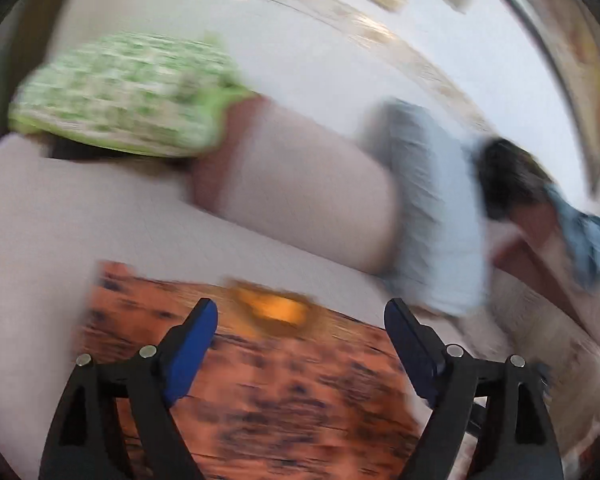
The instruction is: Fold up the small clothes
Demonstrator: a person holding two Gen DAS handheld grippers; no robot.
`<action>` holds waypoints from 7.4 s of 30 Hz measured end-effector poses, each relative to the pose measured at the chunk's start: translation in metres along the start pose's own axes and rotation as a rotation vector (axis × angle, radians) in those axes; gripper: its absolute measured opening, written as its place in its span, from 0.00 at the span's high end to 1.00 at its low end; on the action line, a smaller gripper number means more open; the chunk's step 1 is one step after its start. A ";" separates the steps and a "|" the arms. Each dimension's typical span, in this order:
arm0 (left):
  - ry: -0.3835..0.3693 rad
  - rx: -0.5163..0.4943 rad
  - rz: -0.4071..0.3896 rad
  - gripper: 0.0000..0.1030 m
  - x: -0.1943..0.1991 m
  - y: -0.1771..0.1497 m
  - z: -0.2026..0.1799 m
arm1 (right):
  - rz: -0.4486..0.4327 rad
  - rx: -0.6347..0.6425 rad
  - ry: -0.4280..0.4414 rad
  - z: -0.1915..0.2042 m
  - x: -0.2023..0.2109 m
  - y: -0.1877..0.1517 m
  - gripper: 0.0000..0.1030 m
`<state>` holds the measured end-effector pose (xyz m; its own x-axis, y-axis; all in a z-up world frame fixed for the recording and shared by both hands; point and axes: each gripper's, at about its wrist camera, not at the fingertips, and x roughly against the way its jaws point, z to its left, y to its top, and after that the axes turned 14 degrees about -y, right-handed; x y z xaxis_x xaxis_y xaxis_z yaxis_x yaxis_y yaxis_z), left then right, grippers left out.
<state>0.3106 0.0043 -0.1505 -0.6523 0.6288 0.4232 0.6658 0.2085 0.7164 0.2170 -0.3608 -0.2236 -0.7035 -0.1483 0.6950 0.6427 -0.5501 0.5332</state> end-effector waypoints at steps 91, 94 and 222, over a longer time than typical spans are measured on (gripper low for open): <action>0.475 -0.467 0.090 0.05 0.220 -0.145 -0.122 | -0.218 0.456 -0.078 0.062 0.209 -0.171 0.25; 0.501 -0.494 0.059 0.05 0.231 -0.144 -0.139 | -0.245 0.493 -0.079 0.079 0.224 -0.182 0.25; 0.352 0.010 0.465 0.27 0.225 -0.206 0.077 | 0.130 0.194 -0.342 -0.039 0.143 -0.199 0.25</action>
<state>0.0548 0.1610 -0.2452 -0.3710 0.3694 0.8520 0.9131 -0.0220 0.4071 -0.0234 -0.3050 -0.2488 -0.4925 0.0932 0.8653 0.7876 -0.3752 0.4887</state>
